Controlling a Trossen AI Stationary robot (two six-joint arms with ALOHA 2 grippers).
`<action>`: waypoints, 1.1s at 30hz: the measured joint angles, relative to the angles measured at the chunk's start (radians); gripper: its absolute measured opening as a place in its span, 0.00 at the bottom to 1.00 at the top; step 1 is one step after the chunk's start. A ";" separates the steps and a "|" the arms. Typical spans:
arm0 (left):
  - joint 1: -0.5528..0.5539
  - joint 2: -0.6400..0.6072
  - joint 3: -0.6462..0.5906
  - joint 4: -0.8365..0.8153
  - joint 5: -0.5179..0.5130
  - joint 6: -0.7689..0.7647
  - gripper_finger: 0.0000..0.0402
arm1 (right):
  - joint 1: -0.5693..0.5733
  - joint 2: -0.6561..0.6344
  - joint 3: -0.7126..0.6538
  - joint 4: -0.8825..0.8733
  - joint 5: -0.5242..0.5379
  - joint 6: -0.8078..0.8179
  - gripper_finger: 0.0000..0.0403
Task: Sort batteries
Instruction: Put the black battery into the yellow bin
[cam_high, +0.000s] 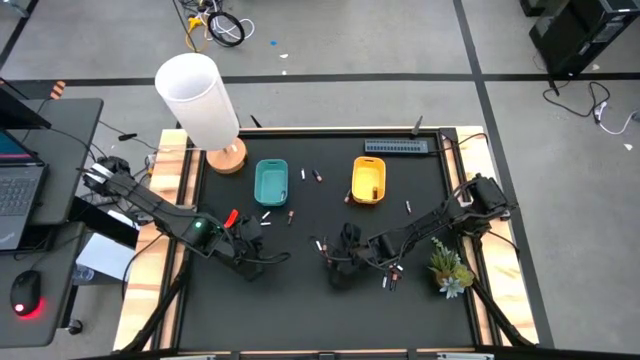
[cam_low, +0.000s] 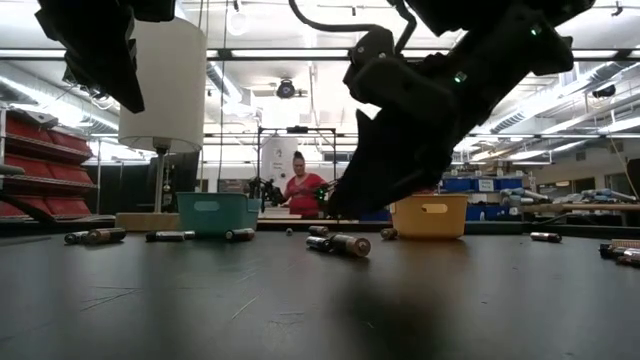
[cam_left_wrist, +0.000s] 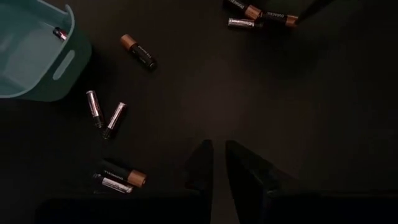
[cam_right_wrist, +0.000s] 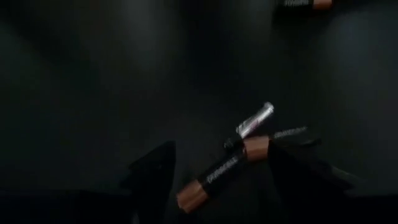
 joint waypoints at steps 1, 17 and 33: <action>0.000 0.000 0.000 0.000 0.000 0.008 0.14 | 0.000 0.007 -0.011 0.035 0.002 0.002 0.65; 0.000 0.000 0.000 -0.006 0.006 0.023 0.14 | 0.010 0.015 -0.133 0.159 -0.018 0.031 0.61; 0.000 0.000 0.000 -0.017 0.008 0.019 0.14 | 0.009 0.007 -0.140 0.082 -0.058 -0.095 0.28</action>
